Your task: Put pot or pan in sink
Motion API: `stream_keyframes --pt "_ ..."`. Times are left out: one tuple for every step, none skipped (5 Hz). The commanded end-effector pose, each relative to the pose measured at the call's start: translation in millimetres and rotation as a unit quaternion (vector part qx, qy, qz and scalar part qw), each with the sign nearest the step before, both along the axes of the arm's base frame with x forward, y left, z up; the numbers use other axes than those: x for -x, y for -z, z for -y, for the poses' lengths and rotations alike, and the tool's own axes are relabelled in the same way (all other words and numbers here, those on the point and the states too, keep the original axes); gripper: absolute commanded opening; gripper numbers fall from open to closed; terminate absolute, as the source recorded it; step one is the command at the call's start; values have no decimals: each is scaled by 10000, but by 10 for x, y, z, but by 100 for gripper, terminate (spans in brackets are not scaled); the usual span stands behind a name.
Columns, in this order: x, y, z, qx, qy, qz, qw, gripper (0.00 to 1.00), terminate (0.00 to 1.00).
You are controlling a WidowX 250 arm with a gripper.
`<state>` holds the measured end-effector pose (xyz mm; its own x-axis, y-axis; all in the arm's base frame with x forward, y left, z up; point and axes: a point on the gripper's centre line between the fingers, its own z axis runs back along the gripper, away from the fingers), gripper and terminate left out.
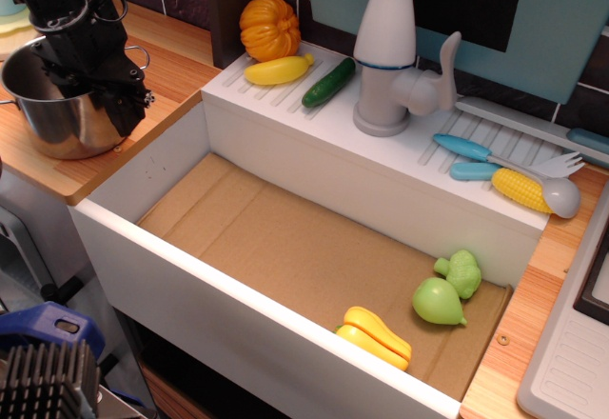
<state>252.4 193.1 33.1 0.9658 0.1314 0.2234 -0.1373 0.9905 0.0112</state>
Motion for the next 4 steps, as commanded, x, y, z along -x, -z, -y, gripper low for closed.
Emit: stream_keyframes --pt "-35 -37 -28 75 80 5 9999 0 0" --pt "-58 -59 28 79 31 31 10000 0 0" --pt "-92 -165 145 209 -76 -62 9997 0 0" --pt "-164 -197 326 391 -246 -101 9989 0 0"
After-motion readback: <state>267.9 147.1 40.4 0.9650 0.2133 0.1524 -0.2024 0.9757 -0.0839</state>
